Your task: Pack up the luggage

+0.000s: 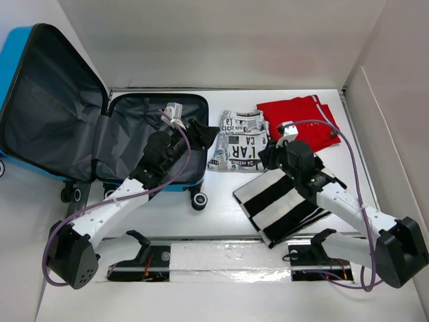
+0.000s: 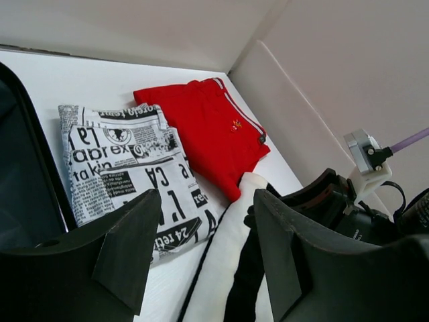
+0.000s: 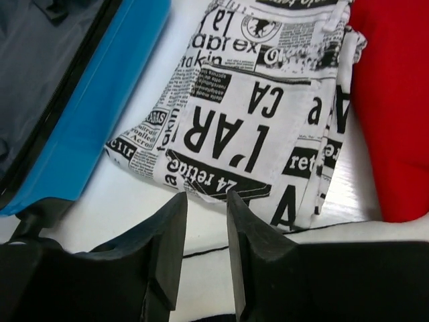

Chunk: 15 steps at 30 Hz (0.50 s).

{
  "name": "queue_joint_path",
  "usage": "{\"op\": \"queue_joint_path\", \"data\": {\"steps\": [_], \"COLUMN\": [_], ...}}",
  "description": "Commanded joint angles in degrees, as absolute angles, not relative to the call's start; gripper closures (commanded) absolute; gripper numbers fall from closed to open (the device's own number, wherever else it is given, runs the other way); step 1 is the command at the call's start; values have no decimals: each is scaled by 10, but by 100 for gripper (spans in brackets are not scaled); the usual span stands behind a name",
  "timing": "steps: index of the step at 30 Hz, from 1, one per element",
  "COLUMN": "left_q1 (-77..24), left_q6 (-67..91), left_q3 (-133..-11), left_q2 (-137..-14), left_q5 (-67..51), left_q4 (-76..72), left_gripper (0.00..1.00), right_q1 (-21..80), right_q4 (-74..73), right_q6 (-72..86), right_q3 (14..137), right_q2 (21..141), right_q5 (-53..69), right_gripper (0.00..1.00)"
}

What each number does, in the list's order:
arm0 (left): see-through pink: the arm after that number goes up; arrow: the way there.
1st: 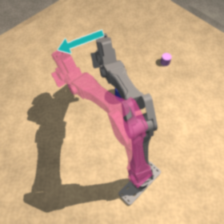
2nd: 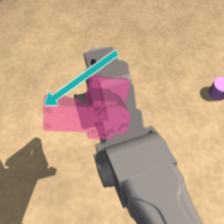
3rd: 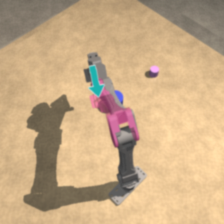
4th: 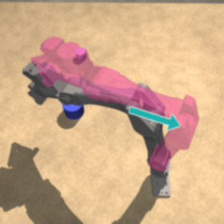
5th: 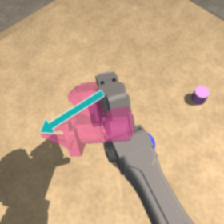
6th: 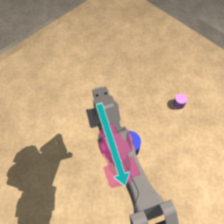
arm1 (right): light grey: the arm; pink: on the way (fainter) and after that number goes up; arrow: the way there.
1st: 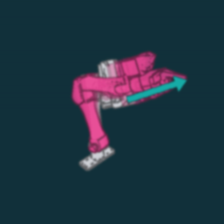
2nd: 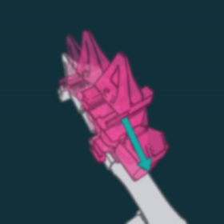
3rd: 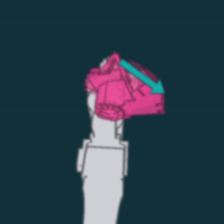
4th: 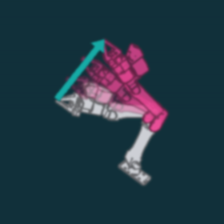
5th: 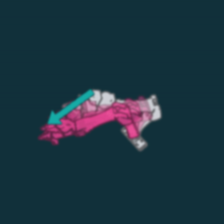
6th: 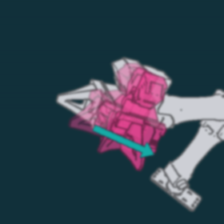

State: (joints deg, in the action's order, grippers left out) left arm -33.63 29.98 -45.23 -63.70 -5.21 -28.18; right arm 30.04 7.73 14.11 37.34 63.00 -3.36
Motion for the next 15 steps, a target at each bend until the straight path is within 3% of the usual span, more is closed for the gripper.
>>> {"op": "queue_joint_path", "data": {"steps": [1,2,4,8,9,11,15], "left_q1": [-332,-332,-332,-332,-332,-332,-337], "left_q6": [301,301,301,306,306,307,303], "left_q3": [-443,-444,-436,-418,-410,-398,-399], "left_q2": [-614,-613,-600,-572,-564,-542,-521], "left_q5": [-68,-72,-74,-76,-69,-61,-43], "left_q4": [-296,-291,-297,-299,-298,-303,-279], "left_gripper": [46,47,49,69,84,100,100], "right_q1": [322,328,346,365,371,376,376], "right_q4": [83,83,70,53,54,49,57], "right_q6": [134,129,124,117,116,113,118], "right_q3": [376,374,381,384,384,384,390], "right_q2": [627,630,636,646,648,651,690], "right_q5": [-4,-4,-6,-24,-24,-27,-5], "right_gripper": [65,85,100,100,100,100,100]}}
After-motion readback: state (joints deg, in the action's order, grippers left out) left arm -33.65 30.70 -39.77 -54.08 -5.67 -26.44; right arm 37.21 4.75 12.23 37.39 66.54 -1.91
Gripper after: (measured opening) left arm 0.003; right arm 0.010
